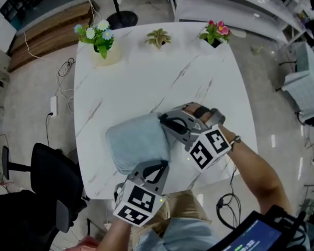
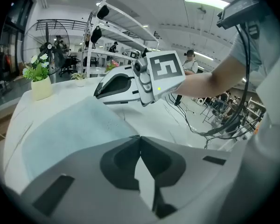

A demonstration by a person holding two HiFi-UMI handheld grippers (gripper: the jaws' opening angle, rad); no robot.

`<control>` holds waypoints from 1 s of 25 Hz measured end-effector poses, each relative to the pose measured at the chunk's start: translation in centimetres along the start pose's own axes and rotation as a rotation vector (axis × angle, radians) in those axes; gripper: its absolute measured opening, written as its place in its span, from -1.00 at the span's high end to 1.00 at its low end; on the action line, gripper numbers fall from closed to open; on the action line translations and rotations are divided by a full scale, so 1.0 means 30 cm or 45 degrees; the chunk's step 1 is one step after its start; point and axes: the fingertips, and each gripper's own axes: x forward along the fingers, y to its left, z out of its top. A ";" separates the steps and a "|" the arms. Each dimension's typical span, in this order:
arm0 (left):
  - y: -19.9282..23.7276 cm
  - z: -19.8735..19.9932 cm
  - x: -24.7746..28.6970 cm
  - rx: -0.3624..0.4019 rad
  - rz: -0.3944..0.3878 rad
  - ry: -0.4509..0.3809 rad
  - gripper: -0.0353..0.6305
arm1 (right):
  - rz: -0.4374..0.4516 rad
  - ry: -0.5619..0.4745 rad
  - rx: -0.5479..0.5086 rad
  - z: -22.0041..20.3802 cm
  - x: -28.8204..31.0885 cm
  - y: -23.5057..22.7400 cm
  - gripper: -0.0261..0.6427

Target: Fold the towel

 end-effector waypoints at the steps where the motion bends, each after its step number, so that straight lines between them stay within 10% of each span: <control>1: 0.009 0.005 0.008 -0.006 0.004 -0.004 0.87 | 0.001 0.035 0.003 -0.029 0.018 0.001 0.85; 12: 0.042 -0.001 0.147 0.001 0.046 0.054 0.87 | 0.124 0.172 0.242 -0.183 0.080 -0.005 0.67; 20: 0.016 0.113 -0.139 -0.061 0.135 -0.266 0.87 | -0.038 0.081 0.559 -0.005 -0.122 -0.081 0.74; 25: 0.144 0.001 -0.289 -0.185 0.331 -0.316 0.87 | 0.047 0.046 0.544 0.142 -0.161 0.053 0.81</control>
